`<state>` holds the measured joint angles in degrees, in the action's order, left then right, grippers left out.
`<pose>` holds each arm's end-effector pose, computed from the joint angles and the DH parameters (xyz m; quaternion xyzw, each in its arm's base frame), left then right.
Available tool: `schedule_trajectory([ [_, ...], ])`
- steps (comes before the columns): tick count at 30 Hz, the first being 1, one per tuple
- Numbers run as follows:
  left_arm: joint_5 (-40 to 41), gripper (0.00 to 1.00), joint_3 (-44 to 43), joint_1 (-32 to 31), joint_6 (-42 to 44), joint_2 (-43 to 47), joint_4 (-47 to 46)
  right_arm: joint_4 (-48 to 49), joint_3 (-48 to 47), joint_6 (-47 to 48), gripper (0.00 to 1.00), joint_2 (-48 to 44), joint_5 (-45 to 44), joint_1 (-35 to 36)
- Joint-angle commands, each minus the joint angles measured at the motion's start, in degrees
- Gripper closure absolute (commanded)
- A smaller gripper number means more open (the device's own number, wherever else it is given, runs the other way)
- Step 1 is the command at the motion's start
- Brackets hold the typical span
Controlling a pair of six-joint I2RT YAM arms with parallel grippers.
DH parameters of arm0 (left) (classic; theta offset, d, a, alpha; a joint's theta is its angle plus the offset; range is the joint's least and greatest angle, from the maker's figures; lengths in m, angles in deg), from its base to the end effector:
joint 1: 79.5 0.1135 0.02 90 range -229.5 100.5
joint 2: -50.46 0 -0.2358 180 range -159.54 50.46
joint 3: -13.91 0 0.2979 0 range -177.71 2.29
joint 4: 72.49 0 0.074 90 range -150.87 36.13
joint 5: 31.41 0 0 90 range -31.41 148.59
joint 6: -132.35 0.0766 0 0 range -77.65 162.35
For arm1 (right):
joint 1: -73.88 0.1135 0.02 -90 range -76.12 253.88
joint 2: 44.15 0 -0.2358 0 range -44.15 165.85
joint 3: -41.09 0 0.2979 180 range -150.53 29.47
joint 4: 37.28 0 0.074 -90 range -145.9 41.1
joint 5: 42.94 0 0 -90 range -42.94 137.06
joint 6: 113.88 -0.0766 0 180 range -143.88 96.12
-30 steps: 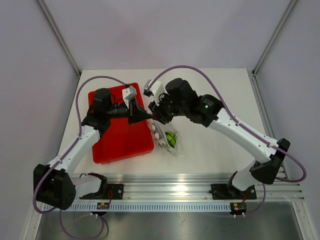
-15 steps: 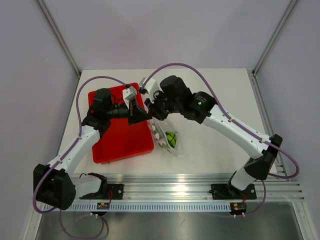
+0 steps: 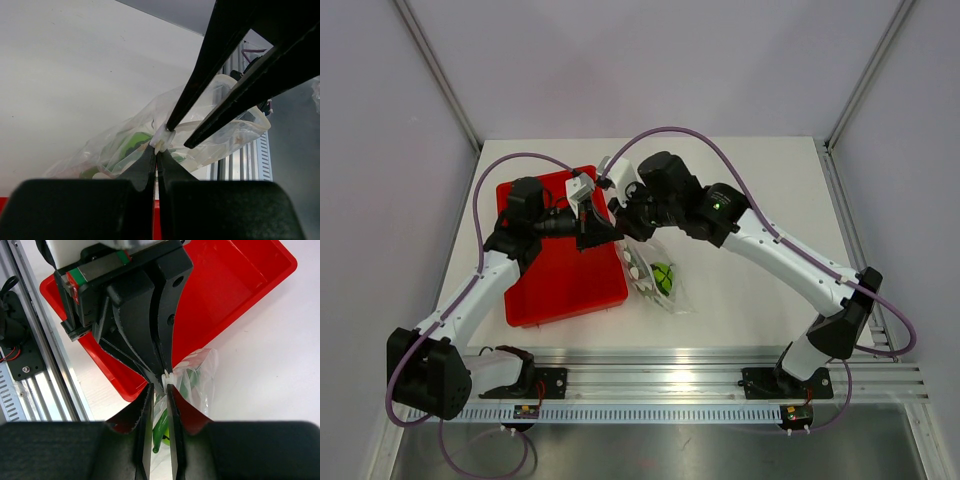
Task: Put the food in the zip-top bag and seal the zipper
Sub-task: Zip the zipper food storage bag at the center of the board.
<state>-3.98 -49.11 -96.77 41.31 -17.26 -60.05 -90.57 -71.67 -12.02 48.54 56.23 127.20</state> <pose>0.2968 -0.1635 0.2751 0.4024 0.6372 -0.4932 0.4346 0.2507 0.3570 0.3693 -0.5044 0.7184 0.2335 0.4184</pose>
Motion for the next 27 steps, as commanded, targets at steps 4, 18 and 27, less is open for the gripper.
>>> schedule_trajectory([
  [4, -2.83, 1.0, -3.18, -0.48, 0.25, 0.22, -3.1, 1.68, -1.16, 0.18, 0.75, 1.45, 1.38, 0.56],
  [18, -2.83, 1.0, -3.01, -0.48, 0.07, 0.31, -3.1, 2.47, -1.34, 0.18, 0.66, 1.36, 0.15, 0.47],
  [27, -2.56, 1.0, -2.74, -0.48, 0.6, 0.31, -2.14, 9.24, 0.6, -2.1, 0.62, -5.06, 0.32, 0.47],
])
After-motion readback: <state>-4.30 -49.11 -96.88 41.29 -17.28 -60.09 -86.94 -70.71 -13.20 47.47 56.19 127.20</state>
